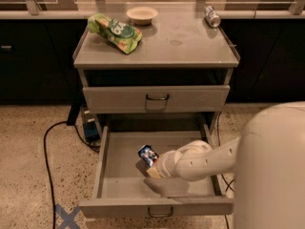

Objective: Pick pepsi can from middle drawer and place on counter

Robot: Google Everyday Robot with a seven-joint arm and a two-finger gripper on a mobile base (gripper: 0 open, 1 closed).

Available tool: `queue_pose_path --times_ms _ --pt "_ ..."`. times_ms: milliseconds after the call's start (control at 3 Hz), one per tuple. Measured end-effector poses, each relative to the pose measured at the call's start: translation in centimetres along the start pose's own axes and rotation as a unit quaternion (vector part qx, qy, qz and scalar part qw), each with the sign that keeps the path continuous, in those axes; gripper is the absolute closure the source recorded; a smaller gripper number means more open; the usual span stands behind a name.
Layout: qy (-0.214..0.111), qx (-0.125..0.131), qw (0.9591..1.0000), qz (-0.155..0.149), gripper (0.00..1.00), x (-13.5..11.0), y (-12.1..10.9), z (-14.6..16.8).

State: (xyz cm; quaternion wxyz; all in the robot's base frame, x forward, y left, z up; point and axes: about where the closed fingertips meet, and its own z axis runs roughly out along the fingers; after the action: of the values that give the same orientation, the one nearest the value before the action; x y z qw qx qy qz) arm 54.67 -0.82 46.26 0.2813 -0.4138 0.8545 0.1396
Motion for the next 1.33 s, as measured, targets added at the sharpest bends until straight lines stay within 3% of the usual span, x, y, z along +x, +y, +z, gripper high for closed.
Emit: queue_pose_path --times_ms 333,667,1000,1333 --pt "-0.056 0.019 0.9981 -0.02 1.0 -4.3 -0.7 -3.8" --pt "-0.108 0.019 0.993 -0.042 1.0 -9.2 0.1 -6.0" --pt "-0.11 0.019 0.9928 -0.043 1.0 -9.4 0.1 -6.1" --pt "-0.138 0.026 0.9893 -0.04 1.0 -12.5 -0.2 -8.0"
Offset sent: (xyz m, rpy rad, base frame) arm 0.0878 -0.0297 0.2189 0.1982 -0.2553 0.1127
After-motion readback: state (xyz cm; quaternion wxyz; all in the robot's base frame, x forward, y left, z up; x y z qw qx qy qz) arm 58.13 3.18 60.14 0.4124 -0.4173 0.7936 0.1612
